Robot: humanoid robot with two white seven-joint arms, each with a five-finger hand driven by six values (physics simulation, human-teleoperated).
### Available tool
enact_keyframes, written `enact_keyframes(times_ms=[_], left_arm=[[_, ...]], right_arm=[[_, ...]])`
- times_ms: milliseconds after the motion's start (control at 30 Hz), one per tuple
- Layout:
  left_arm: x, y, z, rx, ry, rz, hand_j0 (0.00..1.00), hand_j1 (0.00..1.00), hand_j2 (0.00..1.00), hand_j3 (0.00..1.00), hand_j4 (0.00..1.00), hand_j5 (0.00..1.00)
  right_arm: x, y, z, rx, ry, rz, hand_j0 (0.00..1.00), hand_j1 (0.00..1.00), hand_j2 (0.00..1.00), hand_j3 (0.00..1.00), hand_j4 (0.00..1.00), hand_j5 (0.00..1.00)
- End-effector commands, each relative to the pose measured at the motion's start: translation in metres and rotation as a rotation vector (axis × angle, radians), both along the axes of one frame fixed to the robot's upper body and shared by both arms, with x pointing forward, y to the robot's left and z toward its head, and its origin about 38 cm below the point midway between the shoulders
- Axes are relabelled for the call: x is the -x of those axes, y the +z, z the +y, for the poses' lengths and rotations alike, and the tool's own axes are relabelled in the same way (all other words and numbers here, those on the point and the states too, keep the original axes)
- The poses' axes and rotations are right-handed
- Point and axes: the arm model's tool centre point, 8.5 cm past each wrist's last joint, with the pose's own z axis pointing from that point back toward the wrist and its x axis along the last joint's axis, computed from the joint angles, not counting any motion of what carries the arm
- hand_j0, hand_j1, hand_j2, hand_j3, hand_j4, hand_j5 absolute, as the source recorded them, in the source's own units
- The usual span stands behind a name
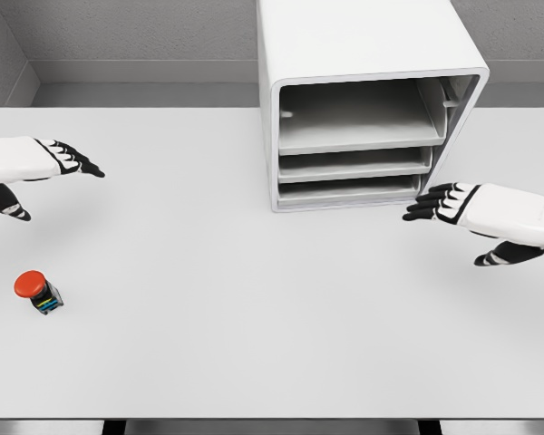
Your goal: Slide open multi-storey tabletop storage cabinets and put open load switch and slide close multi-storey tabletop storage cabinets
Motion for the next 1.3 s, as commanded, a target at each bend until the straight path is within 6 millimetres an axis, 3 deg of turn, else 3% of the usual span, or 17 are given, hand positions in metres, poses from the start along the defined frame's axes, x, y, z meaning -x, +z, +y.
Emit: enact_keyframes(times_ms=[0,100,167,233,267,367,567,633,733,867,967,1267], left_arm=[[0.000,0.002,0.001,0.004,0.005,-0.001,1.00,1.00,1.00,1.00,1.00,1.00],[0.001,0.002,0.003,0.000,0.008,0.000,1.00,1.00,1.00,1.00,1.00,1.00],[0.006,0.008,0.015,0.003,0.031,0.003,1.00,1.00,1.00,1.00,1.00,1.00],[0.025,0.023,0.040,-0.019,0.069,0.020,1.00,1.00,1.00,1.00,1.00,1.00],[0.035,0.027,0.041,-0.046,0.056,0.026,1.00,1.00,1.00,1.00,1.00,1.00],[0.053,0.025,0.027,-0.088,-0.012,0.054,1.00,1.00,1.00,1.00,1.00,1.00],[0.066,0.020,0.031,-0.125,-0.019,0.092,1.00,1.00,1.00,1.00,1.00,1.00],[0.075,0.005,0.018,-0.123,-0.066,0.134,1.00,1.00,1.00,1.00,1.00,1.00],[0.080,-0.009,0.014,-0.126,-0.081,0.174,1.00,1.00,1.00,1.00,1.00,1.00],[0.086,-0.017,0.002,-0.120,-0.121,0.195,1.00,1.00,1.00,1.00,1.00,1.00],[0.084,-0.024,-0.006,-0.109,-0.140,0.201,1.00,1.00,1.00,1.00,1.00,1.00],[0.091,-0.039,-0.003,-0.142,-0.145,0.238,1.00,1.00,1.00,1.00,1.00,1.00]], right_arm=[[0.000,0.000,0.001,-0.006,0.000,0.004,1.00,1.00,1.00,1.00,1.00,1.00],[0.000,0.000,0.001,-0.006,0.000,0.004,1.00,1.00,1.00,1.00,1.00,1.00],[-0.001,0.001,0.002,-0.012,0.001,-0.001,1.00,1.00,1.00,1.00,1.00,1.00],[-0.009,0.015,0.009,-0.031,0.015,-0.048,1.00,1.00,1.00,1.00,1.00,1.00],[-0.013,0.018,0.016,-0.041,0.032,-0.059,1.00,1.00,1.00,1.00,1.00,1.00],[-0.020,0.016,0.042,-0.042,0.103,-0.053,1.00,1.00,1.00,1.00,1.00,1.00],[-0.031,0.025,0.067,-0.043,0.165,-0.084,1.00,1.00,1.00,1.00,1.00,1.00],[-0.035,0.030,0.070,-0.042,0.167,-0.109,1.00,1.00,1.00,1.00,1.00,1.00],[-0.047,0.027,0.085,-0.012,0.191,-0.114,1.00,1.00,1.00,1.00,1.00,1.00],[-0.062,0.028,0.088,-0.020,0.175,-0.114,1.00,1.00,1.00,1.00,1.00,1.00],[-0.086,0.018,0.089,-0.025,0.138,-0.076,1.00,1.00,1.00,1.00,1.00,1.00],[-0.116,0.008,0.078,-0.013,0.053,-0.048,1.00,1.00,1.00,1.00,1.00,1.00]])
